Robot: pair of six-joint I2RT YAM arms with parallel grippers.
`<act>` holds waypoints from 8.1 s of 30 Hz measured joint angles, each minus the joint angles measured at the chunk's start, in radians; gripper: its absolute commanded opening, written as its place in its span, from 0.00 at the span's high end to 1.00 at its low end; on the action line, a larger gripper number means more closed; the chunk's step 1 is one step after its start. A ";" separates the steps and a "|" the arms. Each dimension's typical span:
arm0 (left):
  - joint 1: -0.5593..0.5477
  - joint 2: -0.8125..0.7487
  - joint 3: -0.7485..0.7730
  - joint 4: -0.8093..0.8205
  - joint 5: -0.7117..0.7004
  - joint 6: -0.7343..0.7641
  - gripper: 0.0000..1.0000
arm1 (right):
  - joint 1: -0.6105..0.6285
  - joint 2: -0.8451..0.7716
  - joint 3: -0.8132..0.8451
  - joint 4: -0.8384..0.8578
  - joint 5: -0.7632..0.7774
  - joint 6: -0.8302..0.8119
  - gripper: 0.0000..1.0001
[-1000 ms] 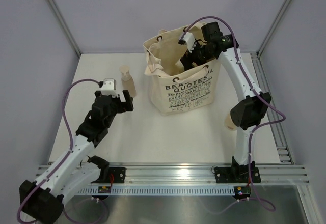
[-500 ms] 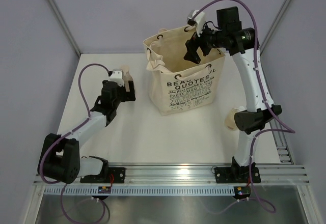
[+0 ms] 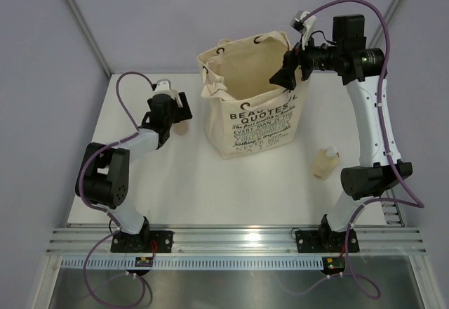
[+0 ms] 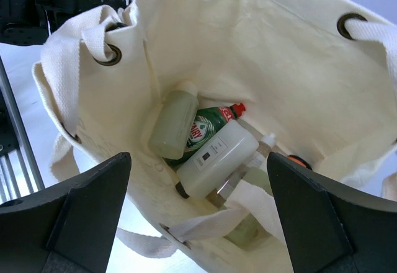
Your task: Place the personal care products into the canvas bag
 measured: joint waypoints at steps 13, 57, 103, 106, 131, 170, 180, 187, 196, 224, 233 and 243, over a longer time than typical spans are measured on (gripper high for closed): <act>0.003 0.106 0.134 -0.088 -0.046 -0.008 0.87 | -0.066 -0.018 -0.043 0.018 -0.077 0.051 0.01; -0.280 -0.326 0.914 -0.566 0.209 -0.026 1.00 | -0.164 -0.155 -0.255 -0.034 -0.255 0.004 0.01; -0.354 -0.040 0.849 -0.599 0.397 0.145 0.01 | -0.306 -0.376 -0.702 -0.086 0.138 -0.192 0.01; -0.351 -0.112 0.795 -0.598 0.385 0.167 0.01 | -0.315 -0.426 -0.686 -0.074 0.090 -0.167 0.01; -0.336 -1.112 0.037 -0.638 0.089 0.103 0.01 | -0.507 -0.462 -0.916 -0.218 0.226 -0.307 0.00; -0.336 -1.065 -0.170 -0.604 0.031 -0.059 0.01 | -0.385 -0.253 -1.188 0.238 0.420 -0.124 0.67; -0.336 -1.048 -0.170 -0.591 0.035 -0.063 0.01 | -0.385 -0.272 -1.184 0.232 0.405 -0.106 1.00; -0.336 -1.069 -0.171 -0.590 0.055 -0.069 0.01 | -0.397 -0.290 -1.157 0.227 0.379 -0.021 1.00; -0.336 -1.088 -0.173 -0.590 0.074 -0.076 0.01 | -0.470 -0.290 -1.104 0.213 0.265 0.102 1.00; -0.336 -1.016 -0.088 -0.674 0.059 -0.065 0.01 | -0.582 -0.249 -0.464 0.336 -0.319 0.796 1.00; -0.336 -1.003 -0.063 -0.689 0.040 -0.069 0.01 | -0.382 -0.071 -0.091 0.627 -0.379 1.096 1.00; -0.336 -1.064 -0.068 -0.729 0.010 -0.121 0.01 | -0.052 0.207 0.176 0.276 -0.133 0.660 1.00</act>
